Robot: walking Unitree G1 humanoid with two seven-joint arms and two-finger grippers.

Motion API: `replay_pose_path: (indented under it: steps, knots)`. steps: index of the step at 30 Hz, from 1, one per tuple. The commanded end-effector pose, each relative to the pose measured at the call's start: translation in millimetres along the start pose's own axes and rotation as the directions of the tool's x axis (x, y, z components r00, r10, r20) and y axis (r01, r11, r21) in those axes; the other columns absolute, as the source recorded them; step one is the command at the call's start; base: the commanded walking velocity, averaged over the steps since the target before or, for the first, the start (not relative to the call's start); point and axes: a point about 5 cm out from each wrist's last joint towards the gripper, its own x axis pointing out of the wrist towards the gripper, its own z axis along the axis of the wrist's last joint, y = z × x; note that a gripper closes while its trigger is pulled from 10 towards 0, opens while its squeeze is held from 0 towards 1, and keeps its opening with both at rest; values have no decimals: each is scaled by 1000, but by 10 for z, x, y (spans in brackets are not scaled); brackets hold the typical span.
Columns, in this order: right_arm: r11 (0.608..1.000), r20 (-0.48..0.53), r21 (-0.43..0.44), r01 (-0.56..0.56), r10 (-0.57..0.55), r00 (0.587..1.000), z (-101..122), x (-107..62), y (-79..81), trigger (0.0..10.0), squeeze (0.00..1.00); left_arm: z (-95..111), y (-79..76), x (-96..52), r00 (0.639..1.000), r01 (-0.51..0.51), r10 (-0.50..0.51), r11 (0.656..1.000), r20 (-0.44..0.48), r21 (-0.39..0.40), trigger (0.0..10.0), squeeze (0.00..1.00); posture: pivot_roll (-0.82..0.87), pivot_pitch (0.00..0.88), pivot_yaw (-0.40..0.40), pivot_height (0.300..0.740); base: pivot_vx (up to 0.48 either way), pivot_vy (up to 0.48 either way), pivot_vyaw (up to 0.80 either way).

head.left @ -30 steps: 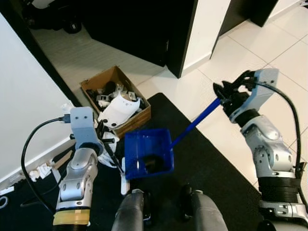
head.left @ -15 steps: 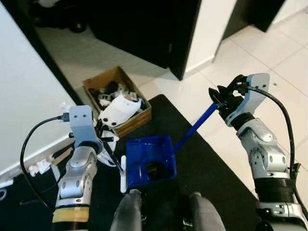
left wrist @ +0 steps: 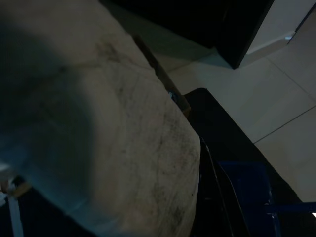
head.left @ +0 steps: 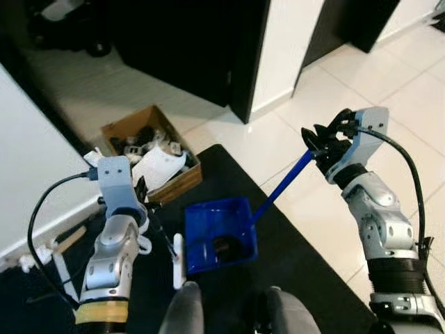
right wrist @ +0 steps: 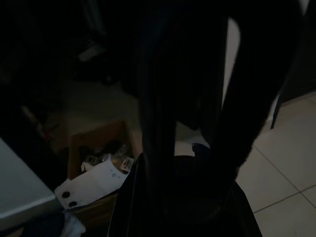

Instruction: Sweep floor

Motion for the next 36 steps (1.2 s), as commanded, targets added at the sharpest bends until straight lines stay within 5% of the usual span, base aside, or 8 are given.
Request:
replay_pose_path:
  steps: [1, 36]
  knots:
    - [1000, 41, -9, -11, 12, 999, 74, 14, 9, 10000, 0, 9, 19, -8, 1000, -10, 10, 1000, 15, 2, 10000, 0, 68, 160, -7, 740, 461, 0, 0]
    - [999, 12, -5, -41, 41, 999, 0, -4, 15, 10000, 0, -1, 51, -34, 1000, -22, 22, 1000, 11, -10, 10000, 0, 77, 172, -4, 740, 417, 0, 0]
